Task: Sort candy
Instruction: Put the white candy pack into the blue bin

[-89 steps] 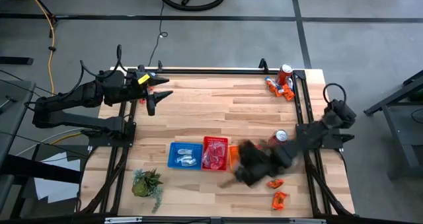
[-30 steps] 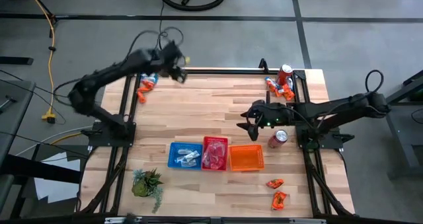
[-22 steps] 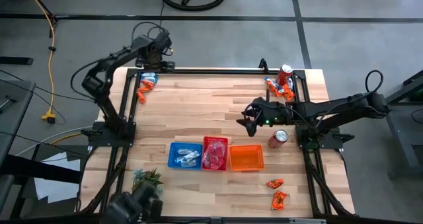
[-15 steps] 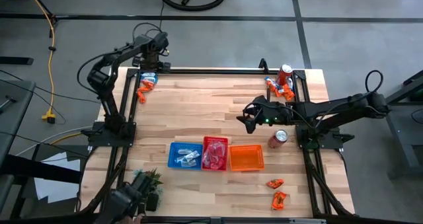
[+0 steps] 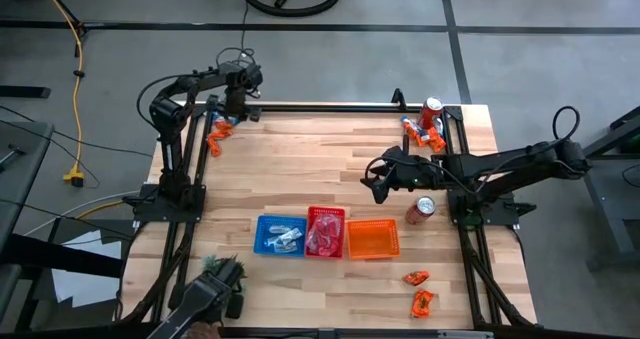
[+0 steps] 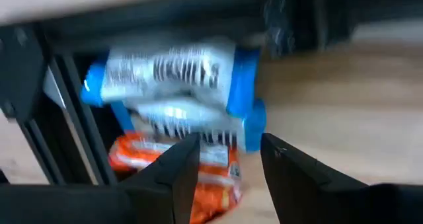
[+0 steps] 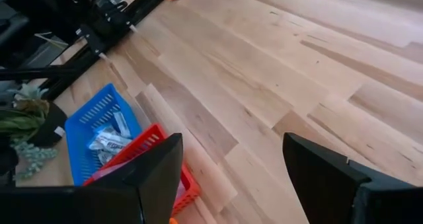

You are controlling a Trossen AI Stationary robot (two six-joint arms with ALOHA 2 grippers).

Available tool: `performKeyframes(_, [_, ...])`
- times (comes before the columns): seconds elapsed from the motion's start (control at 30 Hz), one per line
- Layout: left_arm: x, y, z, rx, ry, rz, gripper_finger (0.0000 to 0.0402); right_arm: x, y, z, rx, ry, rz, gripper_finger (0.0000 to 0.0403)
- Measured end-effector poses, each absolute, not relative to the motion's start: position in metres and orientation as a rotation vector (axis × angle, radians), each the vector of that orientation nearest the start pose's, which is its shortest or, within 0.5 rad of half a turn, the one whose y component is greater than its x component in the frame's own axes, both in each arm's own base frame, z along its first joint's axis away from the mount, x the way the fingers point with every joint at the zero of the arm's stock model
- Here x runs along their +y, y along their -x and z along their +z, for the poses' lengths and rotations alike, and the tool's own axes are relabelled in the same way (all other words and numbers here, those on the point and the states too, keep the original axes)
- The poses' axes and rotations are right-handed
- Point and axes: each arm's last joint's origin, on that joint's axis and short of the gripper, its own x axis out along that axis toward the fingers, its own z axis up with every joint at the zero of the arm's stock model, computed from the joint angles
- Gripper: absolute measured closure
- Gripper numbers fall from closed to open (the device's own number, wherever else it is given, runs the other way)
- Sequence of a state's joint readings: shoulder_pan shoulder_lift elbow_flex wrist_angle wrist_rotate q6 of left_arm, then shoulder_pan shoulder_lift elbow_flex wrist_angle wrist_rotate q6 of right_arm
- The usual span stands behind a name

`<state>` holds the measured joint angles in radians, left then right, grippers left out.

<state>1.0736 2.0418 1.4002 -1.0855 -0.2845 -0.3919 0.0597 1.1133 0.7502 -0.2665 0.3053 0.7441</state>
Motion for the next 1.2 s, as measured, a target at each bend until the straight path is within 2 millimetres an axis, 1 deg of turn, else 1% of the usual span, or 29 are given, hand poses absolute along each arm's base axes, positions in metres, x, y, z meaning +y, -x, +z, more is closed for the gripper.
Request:
performKeyframes(0.1, [0.319,-0.165,0.147,1.529,0.868,1.391,0.0263,0.005,-0.231,0.253,0.502,-0.621,-0.445,0.0147])
performKeyframes(0.2, [0.319,-0.165,0.147,1.544,0.837,1.371,0.0269,0.006,-0.231,0.253,0.507,-0.626,-0.434,0.0147])
performKeyframes(0.4, [0.316,-0.163,0.144,1.57,0.85,1.338,0.0275,0.006,-0.231,0.253,0.509,-0.64,-0.428,0.0147])
performKeyframes(0.53, [0.311,-0.16,0.138,1.591,0.873,1.348,0.0275,0.006,-0.231,0.253,0.507,-0.656,-0.43,0.0147])
performKeyframes(0.7, [0.312,-0.161,0.135,1.548,0.892,1.376,0.0276,0.006,-0.231,0.253,0.502,-0.681,-0.437,0.0147])
performKeyframes(0.9, [0.31,-0.164,0.136,1.583,0.844,1.323,0.028,0.006,-0.231,0.253,0.503,-0.683,-0.431,0.0147])
performKeyframes(0.97, [0.309,-0.166,0.135,1.604,0.817,1.294,0.03,0.006,-0.231,0.253,0.503,-0.683,-0.43,0.0147])
performKeyframes(1.0, [0.307,-0.167,0.136,1.61,0.817,1.284,0.0317,0.006,-0.231,0.253,0.502,-0.684,-0.43,0.0147])
performKeyframes(1.07, [0.305,-0.169,0.135,1.615,0.83,1.255,0.0366,0.006,-0.231,0.254,0.5,-0.687,-0.429,0.0147])
performKeyframes(1.1, [0.305,-0.17,0.136,1.617,0.831,1.235,0.0383,0.006,-0.231,0.254,0.499,-0.693,-0.431,0.0147])
performKeyframes(1.2, [0.299,-0.178,0.136,1.63,0.822,1.2,0.0393,0.006,-0.231,0.254,0.497,-0.702,-0.433,0.0147])
